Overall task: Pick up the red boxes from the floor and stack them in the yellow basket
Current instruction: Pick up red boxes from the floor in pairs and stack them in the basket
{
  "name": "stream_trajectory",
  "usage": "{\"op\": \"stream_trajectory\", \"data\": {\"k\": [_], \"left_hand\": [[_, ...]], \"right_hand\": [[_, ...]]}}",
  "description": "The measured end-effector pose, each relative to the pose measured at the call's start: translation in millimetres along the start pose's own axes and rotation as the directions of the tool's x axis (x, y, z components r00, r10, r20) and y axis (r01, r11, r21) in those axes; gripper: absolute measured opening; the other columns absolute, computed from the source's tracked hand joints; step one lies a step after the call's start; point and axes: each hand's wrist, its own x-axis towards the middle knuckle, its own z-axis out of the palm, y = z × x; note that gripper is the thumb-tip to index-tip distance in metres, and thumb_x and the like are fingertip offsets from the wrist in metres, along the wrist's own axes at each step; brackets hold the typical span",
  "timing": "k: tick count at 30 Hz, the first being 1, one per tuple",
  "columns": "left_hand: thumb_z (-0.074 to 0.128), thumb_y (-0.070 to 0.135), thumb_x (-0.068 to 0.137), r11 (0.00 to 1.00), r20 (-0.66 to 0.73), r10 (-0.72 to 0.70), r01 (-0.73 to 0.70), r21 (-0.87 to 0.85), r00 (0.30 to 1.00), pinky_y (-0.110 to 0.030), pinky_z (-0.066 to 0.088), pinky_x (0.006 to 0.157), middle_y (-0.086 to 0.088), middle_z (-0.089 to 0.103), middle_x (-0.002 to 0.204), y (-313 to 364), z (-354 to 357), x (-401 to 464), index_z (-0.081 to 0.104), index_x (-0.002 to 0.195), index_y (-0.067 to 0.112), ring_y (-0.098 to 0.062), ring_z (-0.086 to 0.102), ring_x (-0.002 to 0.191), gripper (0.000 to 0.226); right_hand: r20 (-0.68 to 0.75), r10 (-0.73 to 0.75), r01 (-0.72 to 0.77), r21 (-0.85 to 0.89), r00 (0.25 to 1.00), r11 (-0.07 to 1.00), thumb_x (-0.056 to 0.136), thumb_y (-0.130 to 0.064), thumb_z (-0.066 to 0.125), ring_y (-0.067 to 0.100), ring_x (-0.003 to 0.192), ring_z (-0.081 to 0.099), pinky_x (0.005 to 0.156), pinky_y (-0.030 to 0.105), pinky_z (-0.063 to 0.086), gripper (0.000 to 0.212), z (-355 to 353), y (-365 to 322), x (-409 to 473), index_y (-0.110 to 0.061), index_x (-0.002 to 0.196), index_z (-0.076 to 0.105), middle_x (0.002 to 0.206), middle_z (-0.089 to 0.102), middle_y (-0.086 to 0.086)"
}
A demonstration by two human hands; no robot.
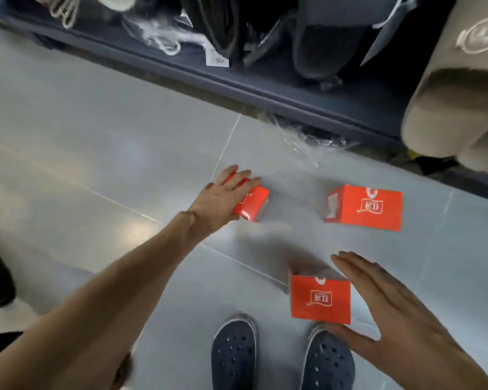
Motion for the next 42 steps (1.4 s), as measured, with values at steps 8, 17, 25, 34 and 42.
{"op": "stream_trajectory", "data": {"k": [8,17,25,34,42], "left_hand": [[0.087,0.047,0.065,0.974,-0.123,-0.193,0.175,-0.142,0.974,-0.044,0.055,0.078,0.007,0.048,0.133,25,-37,-57,0.033,0.149,0.036,-0.025,0.037,0.121,0.100],[0.083,0.057,0.066,0.967,-0.188,-0.180,0.138,-0.215,0.965,-0.043,0.044,0.097,0.000,0.052,0.126,57,-47,-129,0.039,0.148,0.027,-0.028,0.043,0.108,0.099],[0.082,0.059,0.067,0.958,-0.205,-0.203,0.150,-0.245,0.957,-0.041,0.044,0.096,-0.002,0.054,0.129,68,2,-144,0.043,0.148,0.023,-0.028,0.044,0.109,0.096],[0.074,0.068,0.069,0.980,-0.159,-0.051,0.019,-0.197,0.986,-0.043,0.050,0.093,0.001,0.053,0.127,109,-118,-148,0.040,0.149,0.025,-0.026,0.046,0.108,0.097],[0.062,0.082,0.070,0.943,-0.252,0.231,-0.280,-0.182,0.940,-0.022,0.038,0.095,0.013,0.049,0.123,223,-364,-174,0.043,0.148,0.029,-0.017,0.047,0.107,0.096]], "right_hand": [[0.056,0.023,-0.024,0.028,0.998,0.999,0.077,-0.071,0.059,-0.003,0.141,0.021,0.114,0.022,0.021,0.087,-45,-14,-14,-0.040,0.150,0.022,0.154,0.025,-0.024],[0.217,-0.036,0.044,-0.034,0.976,0.998,0.079,-0.070,0.057,0.015,0.142,0.028,0.118,0.033,0.023,0.090,9,16,23,-0.027,0.151,0.022,0.155,0.030,-0.005],[0.257,-0.116,0.166,-0.182,0.959,0.969,0.069,-0.062,0.073,0.024,0.135,0.037,0.117,0.040,0.022,0.103,111,63,28,-0.018,0.150,0.028,0.146,0.040,0.003],[0.103,0.126,-0.120,-0.066,0.987,0.991,0.074,-0.078,0.058,0.012,0.129,0.039,0.109,0.028,0.027,0.098,-25,16,-25,-0.037,0.152,0.015,0.143,0.041,-0.011],[-0.251,0.277,-0.288,-0.007,0.928,0.958,0.062,-0.080,0.062,0.005,0.117,0.044,0.098,0.030,0.044,0.105,-297,-81,-168,-0.041,0.151,0.021,0.131,0.048,-0.019]]}}
